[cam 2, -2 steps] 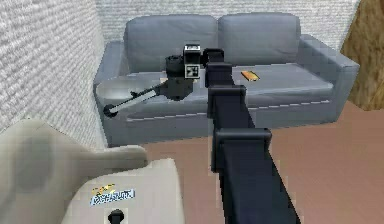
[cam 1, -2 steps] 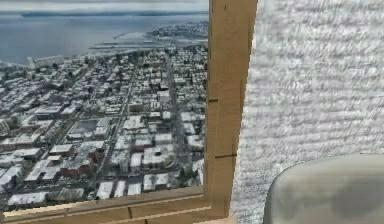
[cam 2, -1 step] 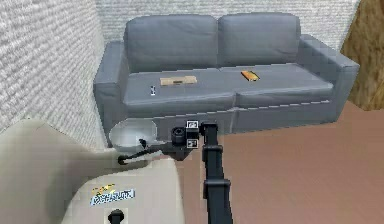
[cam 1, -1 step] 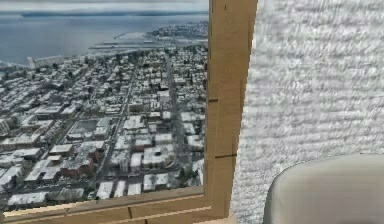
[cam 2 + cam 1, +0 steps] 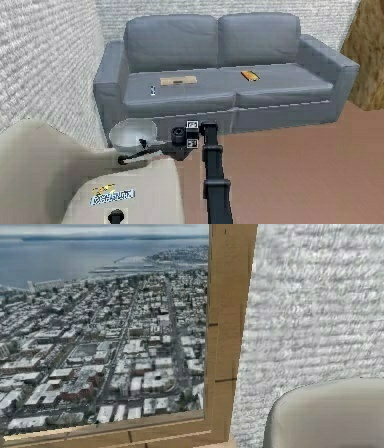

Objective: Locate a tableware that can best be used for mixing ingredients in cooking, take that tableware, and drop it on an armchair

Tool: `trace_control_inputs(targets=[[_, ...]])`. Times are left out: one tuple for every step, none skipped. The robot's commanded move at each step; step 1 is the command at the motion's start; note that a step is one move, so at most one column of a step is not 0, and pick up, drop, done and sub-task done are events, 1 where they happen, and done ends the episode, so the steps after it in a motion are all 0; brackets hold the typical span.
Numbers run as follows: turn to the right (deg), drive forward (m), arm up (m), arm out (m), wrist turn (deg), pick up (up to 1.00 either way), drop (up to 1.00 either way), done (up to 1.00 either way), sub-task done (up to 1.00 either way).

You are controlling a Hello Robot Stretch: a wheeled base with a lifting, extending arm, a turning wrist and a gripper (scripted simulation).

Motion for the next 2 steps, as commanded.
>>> trace_control_inputs(targets=[[0.0,0.00,0.00,0.00,0.0,0.00,1.00,0.00,0.00],[0.0,0.00,0.10,0.00,0.0,0.00,0.00,0.00,0.00]])
